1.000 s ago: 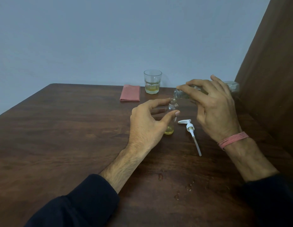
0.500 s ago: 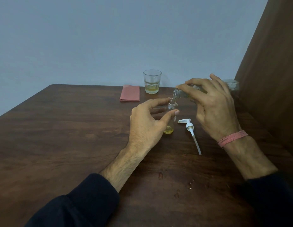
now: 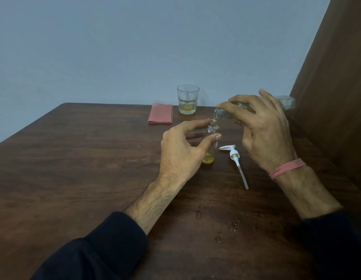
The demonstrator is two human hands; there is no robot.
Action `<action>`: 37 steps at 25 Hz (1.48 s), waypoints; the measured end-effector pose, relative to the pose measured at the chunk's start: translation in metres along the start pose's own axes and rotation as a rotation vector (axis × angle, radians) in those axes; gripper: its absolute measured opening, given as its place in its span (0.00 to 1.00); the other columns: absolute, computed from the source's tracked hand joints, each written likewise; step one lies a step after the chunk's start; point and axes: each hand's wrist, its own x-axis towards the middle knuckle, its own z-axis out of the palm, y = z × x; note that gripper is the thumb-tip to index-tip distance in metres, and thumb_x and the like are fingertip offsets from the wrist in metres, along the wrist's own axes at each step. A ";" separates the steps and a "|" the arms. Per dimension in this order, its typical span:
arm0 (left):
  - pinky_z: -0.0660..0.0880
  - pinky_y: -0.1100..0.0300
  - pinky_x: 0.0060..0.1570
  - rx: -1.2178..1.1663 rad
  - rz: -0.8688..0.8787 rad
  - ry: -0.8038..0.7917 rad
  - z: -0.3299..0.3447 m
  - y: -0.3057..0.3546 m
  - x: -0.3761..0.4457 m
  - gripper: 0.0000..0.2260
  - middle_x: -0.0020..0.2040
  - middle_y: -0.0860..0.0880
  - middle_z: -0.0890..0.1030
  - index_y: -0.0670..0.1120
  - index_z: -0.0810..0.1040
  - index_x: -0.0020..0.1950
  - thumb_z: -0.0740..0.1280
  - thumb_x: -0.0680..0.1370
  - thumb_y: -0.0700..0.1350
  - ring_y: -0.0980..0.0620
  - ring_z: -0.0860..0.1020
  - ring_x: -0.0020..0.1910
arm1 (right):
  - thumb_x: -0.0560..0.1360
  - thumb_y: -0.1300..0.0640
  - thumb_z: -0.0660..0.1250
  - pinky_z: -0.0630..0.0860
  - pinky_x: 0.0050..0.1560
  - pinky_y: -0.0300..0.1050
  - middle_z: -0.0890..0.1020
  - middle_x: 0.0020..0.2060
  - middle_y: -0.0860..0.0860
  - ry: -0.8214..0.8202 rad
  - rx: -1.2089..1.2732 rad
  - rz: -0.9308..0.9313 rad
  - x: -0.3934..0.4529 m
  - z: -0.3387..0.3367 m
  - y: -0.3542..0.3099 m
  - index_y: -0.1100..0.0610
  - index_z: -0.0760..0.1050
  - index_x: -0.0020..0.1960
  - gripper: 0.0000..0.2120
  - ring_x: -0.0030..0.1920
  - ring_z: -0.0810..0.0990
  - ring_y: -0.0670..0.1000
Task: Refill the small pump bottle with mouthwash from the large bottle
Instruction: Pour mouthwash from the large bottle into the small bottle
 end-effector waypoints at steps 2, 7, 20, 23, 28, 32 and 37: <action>0.88 0.55 0.59 0.001 -0.004 -0.004 0.000 0.000 0.000 0.22 0.63 0.56 0.90 0.53 0.89 0.69 0.84 0.76 0.55 0.62 0.88 0.60 | 0.74 0.78 0.70 0.62 0.83 0.65 0.83 0.68 0.56 0.000 0.001 -0.003 0.000 0.000 0.000 0.52 0.80 0.75 0.35 0.68 0.81 0.61; 0.88 0.55 0.59 0.001 0.001 0.003 0.000 0.000 -0.001 0.23 0.63 0.56 0.90 0.52 0.89 0.69 0.85 0.76 0.55 0.63 0.88 0.59 | 0.74 0.77 0.70 0.62 0.83 0.64 0.83 0.68 0.55 0.009 0.004 -0.005 0.000 0.001 0.001 0.52 0.81 0.75 0.35 0.68 0.81 0.61; 0.88 0.59 0.58 0.005 0.012 0.015 0.001 -0.001 0.000 0.23 0.63 0.57 0.90 0.53 0.89 0.69 0.85 0.75 0.56 0.64 0.88 0.59 | 0.74 0.77 0.71 0.63 0.83 0.65 0.83 0.67 0.55 0.029 0.004 -0.017 0.000 0.003 0.003 0.51 0.81 0.74 0.34 0.68 0.81 0.61; 0.87 0.61 0.58 0.011 0.015 0.009 0.001 0.000 0.000 0.23 0.63 0.57 0.90 0.54 0.88 0.69 0.84 0.75 0.56 0.64 0.88 0.59 | 0.74 0.77 0.72 0.63 0.83 0.64 0.83 0.68 0.55 0.029 0.005 -0.016 0.000 0.003 0.003 0.51 0.81 0.74 0.34 0.68 0.81 0.61; 0.87 0.61 0.58 0.006 0.016 0.010 0.001 -0.001 0.000 0.23 0.63 0.57 0.90 0.54 0.88 0.68 0.85 0.75 0.56 0.64 0.88 0.58 | 0.74 0.77 0.71 0.64 0.82 0.65 0.84 0.67 0.55 0.035 0.008 -0.017 -0.001 0.002 0.003 0.52 0.81 0.74 0.33 0.68 0.82 0.61; 0.87 0.61 0.58 0.010 0.017 0.010 0.000 -0.001 0.001 0.22 0.63 0.57 0.90 0.54 0.89 0.68 0.85 0.75 0.57 0.65 0.88 0.58 | 0.75 0.77 0.70 0.63 0.83 0.65 0.83 0.67 0.55 0.028 0.007 -0.009 0.000 0.002 0.002 0.52 0.81 0.74 0.33 0.68 0.81 0.62; 0.88 0.58 0.58 0.011 0.013 0.008 0.000 -0.003 0.001 0.23 0.64 0.57 0.90 0.54 0.89 0.68 0.84 0.75 0.57 0.64 0.88 0.59 | 0.74 0.77 0.69 0.61 0.84 0.62 0.83 0.68 0.54 0.017 0.010 -0.003 0.000 0.002 0.001 0.51 0.81 0.74 0.34 0.68 0.81 0.61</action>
